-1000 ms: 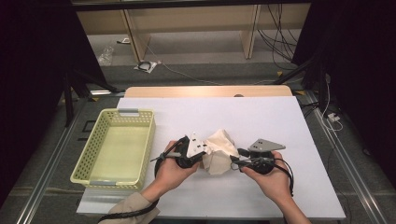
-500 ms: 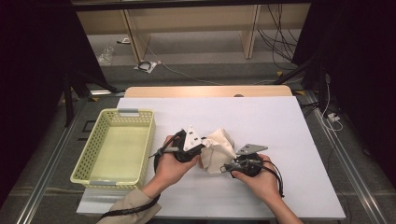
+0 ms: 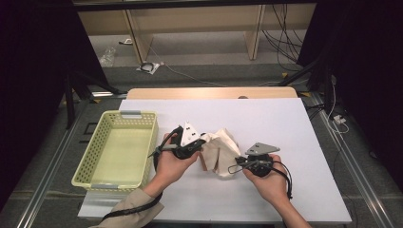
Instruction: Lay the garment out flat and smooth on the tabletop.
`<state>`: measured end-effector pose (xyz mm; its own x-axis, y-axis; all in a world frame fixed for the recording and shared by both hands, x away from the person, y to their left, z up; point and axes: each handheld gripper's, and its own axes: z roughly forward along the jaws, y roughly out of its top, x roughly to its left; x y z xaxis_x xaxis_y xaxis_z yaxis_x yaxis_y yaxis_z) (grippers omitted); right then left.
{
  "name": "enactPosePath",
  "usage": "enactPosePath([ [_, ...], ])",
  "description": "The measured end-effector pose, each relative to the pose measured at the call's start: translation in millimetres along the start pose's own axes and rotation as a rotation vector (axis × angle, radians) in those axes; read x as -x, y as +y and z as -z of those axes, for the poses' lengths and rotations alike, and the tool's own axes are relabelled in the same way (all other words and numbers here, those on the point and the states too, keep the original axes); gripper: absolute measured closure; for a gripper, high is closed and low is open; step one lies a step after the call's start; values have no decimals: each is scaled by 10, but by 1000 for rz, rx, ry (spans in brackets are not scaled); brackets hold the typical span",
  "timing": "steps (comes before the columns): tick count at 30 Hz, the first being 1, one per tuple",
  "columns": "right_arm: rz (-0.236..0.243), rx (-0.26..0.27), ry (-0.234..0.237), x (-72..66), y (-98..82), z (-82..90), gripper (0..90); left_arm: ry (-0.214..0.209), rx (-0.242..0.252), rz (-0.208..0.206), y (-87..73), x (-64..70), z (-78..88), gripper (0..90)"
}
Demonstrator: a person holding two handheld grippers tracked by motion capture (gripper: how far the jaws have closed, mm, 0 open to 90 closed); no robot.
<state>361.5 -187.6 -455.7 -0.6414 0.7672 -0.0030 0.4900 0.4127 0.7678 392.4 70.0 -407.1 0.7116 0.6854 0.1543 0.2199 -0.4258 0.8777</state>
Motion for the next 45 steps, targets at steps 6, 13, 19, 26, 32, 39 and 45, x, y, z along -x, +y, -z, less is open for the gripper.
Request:
enactPosePath([
  [6,14,16,-65,129,61,153,871,12,4,12,7,-49,-8,856],
  [13,20,35,-108,226,165,227,869,25,6,24,28,-92,-38,856],
  [19,7,36,-127,320,195,263,870,26,9,34,62,-106,-99,855],
  [26,-22,9,-174,438,121,320,870,8,3,20,115,-19,-222,854],
  [32,-28,-8,-190,481,104,335,870,1,-2,16,136,26,-284,852],
  [39,13,-49,-221,459,90,321,726,-8,-13,3,147,88,-336,853],
  [45,48,1,-249,409,189,420,594,-8,-13,0,142,91,-329,853],
])
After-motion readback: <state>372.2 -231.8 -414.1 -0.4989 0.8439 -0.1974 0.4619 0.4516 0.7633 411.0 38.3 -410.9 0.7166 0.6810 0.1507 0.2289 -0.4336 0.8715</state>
